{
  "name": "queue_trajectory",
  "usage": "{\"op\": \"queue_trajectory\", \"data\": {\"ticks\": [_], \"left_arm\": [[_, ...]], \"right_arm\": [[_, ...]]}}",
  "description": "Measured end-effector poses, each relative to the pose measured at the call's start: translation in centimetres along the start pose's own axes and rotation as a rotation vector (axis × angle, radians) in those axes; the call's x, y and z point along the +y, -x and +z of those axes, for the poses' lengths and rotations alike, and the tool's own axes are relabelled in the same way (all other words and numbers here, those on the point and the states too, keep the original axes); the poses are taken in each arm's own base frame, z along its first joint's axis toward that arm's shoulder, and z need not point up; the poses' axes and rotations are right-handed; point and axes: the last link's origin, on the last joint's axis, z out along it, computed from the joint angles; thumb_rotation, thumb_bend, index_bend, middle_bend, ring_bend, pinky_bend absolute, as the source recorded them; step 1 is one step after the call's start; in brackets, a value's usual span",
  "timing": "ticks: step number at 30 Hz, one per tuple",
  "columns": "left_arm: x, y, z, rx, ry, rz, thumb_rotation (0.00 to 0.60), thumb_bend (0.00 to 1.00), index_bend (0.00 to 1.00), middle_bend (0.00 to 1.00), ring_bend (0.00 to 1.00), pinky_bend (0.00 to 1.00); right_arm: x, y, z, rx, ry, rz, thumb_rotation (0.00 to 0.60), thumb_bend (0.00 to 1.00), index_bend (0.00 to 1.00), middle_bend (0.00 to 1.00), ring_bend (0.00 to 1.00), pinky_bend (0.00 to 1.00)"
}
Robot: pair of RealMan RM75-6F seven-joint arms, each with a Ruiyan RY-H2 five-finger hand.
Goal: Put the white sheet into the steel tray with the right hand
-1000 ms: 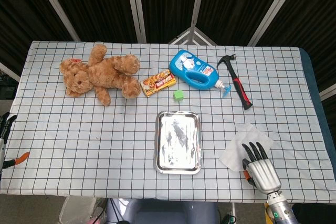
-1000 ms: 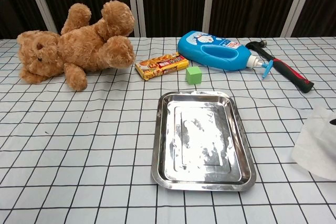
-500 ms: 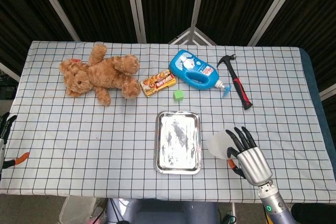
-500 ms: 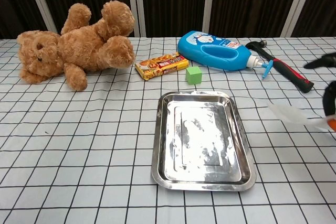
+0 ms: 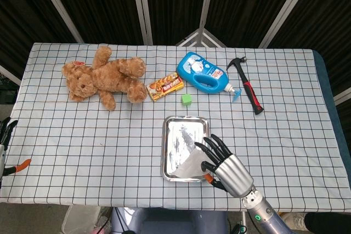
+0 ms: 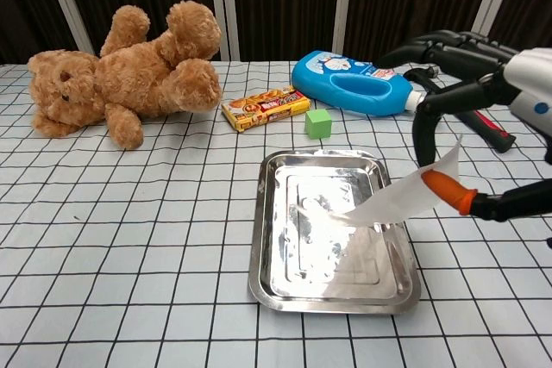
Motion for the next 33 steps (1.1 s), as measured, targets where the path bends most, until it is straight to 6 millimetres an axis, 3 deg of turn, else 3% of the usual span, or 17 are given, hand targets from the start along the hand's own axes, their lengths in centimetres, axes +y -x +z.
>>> {"op": "queue_trajectory", "data": {"ticks": [9,20,33], "left_arm": [[0.0,0.0,0.1,-0.005,0.000,-0.002,0.600,0.00,0.00,0.00,0.00,0.00],[0.0,0.1,0.0,-0.008,0.000,-0.002,0.600,0.00,0.00,0.00,0.00,0.00],[-0.8,-0.6,0.5,-0.005,-0.060,-0.055,0.600,0.00,0.00,0.00,0.00,0.00]], "right_arm": [[1.2,2.5,-0.9,-0.056,0.047,0.079,0.600,0.51,0.64,0.15,0.00,0.00],[3.5,4.8,-3.3,-0.170,0.066,0.094,0.600,0.51,0.64,0.16,0.00,0.00],[2.7,5.9,-0.6,-0.173,-0.031,0.126,0.600,0.52,0.64,0.16,0.00,0.00]]}}
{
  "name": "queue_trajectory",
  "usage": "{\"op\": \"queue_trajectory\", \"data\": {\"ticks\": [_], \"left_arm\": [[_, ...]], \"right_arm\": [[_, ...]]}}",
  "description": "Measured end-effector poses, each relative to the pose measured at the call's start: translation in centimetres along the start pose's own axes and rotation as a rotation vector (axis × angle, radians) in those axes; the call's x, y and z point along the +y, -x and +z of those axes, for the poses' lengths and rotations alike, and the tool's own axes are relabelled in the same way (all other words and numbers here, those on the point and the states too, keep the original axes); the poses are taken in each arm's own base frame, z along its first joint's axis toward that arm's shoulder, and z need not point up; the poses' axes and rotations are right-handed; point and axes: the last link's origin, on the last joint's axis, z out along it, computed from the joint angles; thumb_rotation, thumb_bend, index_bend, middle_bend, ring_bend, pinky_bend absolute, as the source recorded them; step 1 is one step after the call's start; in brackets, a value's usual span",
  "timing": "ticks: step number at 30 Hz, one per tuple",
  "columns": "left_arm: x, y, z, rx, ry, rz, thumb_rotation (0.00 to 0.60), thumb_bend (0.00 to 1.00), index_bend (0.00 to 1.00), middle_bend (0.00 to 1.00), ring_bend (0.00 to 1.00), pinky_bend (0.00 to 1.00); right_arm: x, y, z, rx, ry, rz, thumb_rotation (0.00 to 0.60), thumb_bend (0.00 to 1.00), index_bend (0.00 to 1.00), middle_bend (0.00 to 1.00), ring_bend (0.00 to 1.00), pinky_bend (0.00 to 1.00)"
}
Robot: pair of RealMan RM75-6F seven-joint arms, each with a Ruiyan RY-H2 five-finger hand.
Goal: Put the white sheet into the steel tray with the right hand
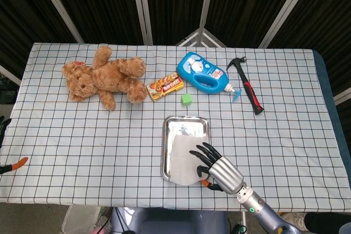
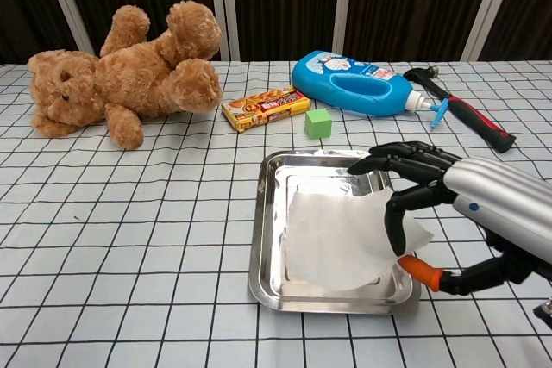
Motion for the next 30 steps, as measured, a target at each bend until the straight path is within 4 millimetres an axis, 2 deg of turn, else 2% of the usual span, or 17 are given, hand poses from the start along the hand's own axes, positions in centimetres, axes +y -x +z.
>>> {"op": "queue_trajectory", "data": {"ticks": [10,20,30], "left_arm": [[-0.4,-0.4,0.3,0.013,-0.013,0.002,0.600,0.00,0.00,0.00,0.00,0.00],[-0.8,-0.7,0.4,0.021,-0.023,0.001,0.600,0.00,0.00,0.00,0.00,0.00],[-0.9,-0.8,0.4,0.028,-0.023,-0.001,0.600,0.00,0.00,0.00,0.00,0.00]], "right_arm": [[0.4,1.1,0.9,-0.029,-0.001,0.036,0.600,0.52,0.64,0.16,0.00,0.00],[2.4,2.1,0.7,-0.055,0.062,0.024,0.600,0.55,0.64,0.16,0.00,0.00],[2.1,3.5,0.9,-0.077,0.071,0.014,0.600,0.55,0.64,0.16,0.00,0.00]]}}
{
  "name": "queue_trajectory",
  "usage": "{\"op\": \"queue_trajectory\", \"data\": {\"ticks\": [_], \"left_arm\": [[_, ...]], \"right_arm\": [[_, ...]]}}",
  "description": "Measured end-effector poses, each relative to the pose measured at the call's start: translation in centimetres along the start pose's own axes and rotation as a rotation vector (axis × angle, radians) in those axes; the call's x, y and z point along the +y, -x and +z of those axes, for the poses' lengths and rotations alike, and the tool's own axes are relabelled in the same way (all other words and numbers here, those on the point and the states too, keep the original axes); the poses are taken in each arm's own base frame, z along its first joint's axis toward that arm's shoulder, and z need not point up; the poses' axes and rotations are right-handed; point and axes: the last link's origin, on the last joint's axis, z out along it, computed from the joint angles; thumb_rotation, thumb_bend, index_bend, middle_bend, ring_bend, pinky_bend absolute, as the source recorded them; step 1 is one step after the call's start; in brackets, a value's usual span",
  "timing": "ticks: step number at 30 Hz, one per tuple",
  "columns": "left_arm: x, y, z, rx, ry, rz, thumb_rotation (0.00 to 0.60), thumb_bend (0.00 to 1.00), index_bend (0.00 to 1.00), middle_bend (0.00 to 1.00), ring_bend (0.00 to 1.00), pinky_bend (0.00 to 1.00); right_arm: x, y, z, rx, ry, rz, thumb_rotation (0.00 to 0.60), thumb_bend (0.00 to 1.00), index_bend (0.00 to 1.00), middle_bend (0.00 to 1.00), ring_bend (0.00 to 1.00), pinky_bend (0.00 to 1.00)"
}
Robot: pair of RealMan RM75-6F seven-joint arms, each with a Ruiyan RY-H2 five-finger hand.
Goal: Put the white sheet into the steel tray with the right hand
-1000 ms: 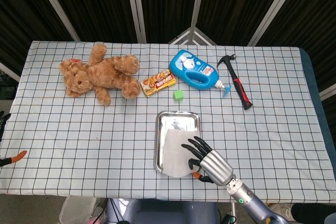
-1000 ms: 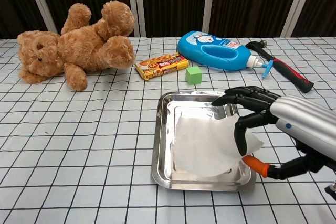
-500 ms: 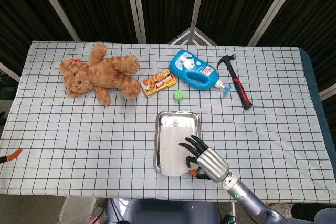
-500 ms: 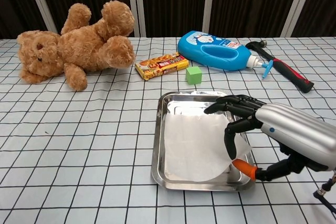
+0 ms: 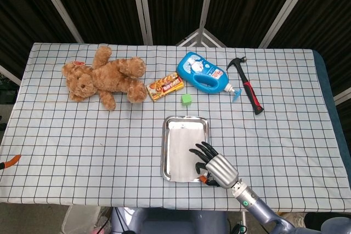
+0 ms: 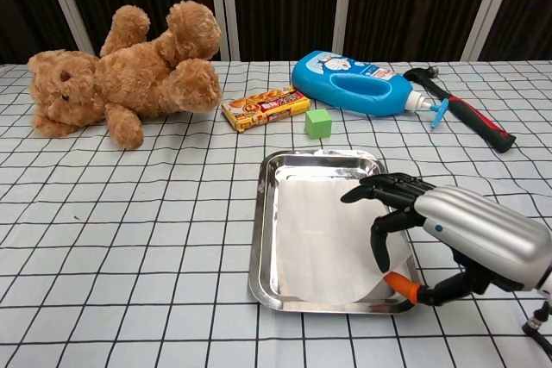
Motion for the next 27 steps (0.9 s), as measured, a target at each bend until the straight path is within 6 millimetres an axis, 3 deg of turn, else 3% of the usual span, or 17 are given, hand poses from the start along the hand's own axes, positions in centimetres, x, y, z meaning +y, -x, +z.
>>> {"op": "queue_trajectory", "data": {"ticks": [11,27], "left_arm": [[0.05,0.02,-0.04,0.001,0.001,-0.001,0.600,0.00,0.00,0.00,0.00,0.00],[0.14,0.02,-0.10,0.005,0.006,-0.003,0.600,0.00,0.00,0.00,0.00,0.00]], "right_arm": [[0.88,0.17,0.35,-0.004,0.043,-0.031,0.600,0.55,0.64,0.16,0.00,0.00],[0.43,0.76,0.53,-0.006,0.065,-0.051,0.600,0.55,0.64,0.16,0.00,0.00]]}}
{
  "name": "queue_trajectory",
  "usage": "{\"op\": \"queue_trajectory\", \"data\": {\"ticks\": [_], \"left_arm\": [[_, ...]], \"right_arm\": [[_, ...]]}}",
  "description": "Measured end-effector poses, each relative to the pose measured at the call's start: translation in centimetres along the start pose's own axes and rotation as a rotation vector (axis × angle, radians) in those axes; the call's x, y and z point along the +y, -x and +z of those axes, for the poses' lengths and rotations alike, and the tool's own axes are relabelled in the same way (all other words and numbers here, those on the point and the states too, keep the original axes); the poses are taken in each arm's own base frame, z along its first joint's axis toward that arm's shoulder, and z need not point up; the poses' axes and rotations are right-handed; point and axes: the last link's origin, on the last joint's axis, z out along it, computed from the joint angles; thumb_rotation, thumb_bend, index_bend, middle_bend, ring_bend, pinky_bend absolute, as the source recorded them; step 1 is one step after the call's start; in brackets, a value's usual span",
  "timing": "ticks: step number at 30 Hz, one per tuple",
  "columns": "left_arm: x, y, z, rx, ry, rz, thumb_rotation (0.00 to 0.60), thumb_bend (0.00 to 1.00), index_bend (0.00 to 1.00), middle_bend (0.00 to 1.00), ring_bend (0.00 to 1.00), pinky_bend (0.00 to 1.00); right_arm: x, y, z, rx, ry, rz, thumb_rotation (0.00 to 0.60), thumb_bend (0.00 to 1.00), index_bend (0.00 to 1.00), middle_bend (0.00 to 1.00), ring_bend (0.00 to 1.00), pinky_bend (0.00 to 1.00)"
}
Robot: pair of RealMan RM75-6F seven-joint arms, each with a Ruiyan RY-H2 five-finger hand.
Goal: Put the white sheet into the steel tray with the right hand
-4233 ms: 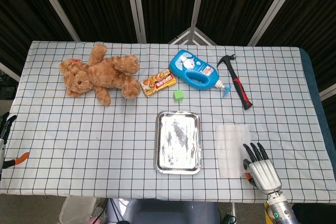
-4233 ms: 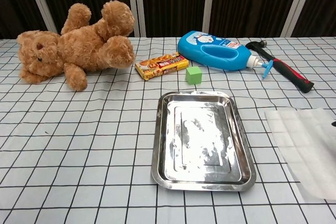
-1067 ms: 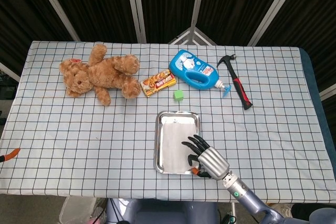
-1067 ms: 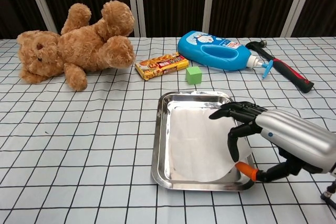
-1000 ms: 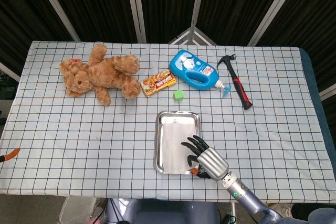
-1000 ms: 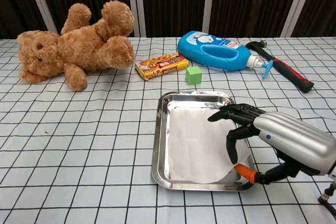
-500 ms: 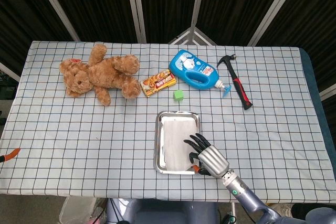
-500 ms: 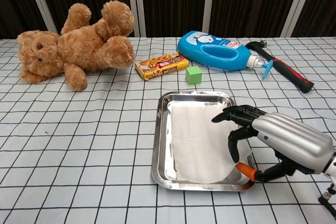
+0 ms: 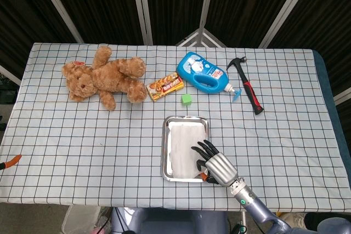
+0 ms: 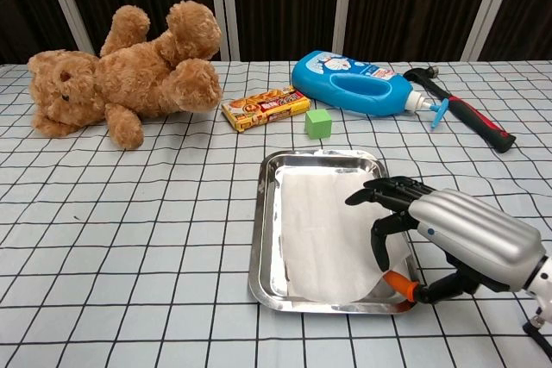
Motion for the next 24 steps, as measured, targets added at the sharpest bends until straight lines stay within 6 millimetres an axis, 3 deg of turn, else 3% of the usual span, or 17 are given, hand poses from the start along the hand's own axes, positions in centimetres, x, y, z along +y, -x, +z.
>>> {"op": "queue_trajectory", "data": {"ticks": [10,15,20,24], "left_arm": [[0.00,-0.01,0.00,0.000,0.003,-0.002,0.600,0.00,0.00,0.00,0.00,0.00],[0.03,-0.02,-0.04,0.000,0.005,-0.001,0.600,0.00,0.00,0.00,0.00,0.00],[0.04,-0.02,-0.04,0.000,0.005,-0.001,0.600,0.00,0.00,0.00,0.00,0.00],[0.04,-0.01,-0.04,0.000,0.004,-0.003,0.600,0.00,0.00,0.00,0.00,0.00]], "right_arm": [[-0.07,0.02,0.49,0.007,0.038,-0.006,0.600,0.55,0.61,0.16,0.00,0.00],[-0.12,0.04,0.43,0.006,0.047,-0.017,0.600,0.55,0.36,0.14,0.00,0.00],[-0.30,-0.03,0.36,0.013,0.051,-0.029,0.600,0.46,0.07,0.05,0.00,0.00],[-0.58,-0.30,0.43,0.029,0.059,-0.030,0.600,0.43,0.00,0.01,0.00,0.00]]}}
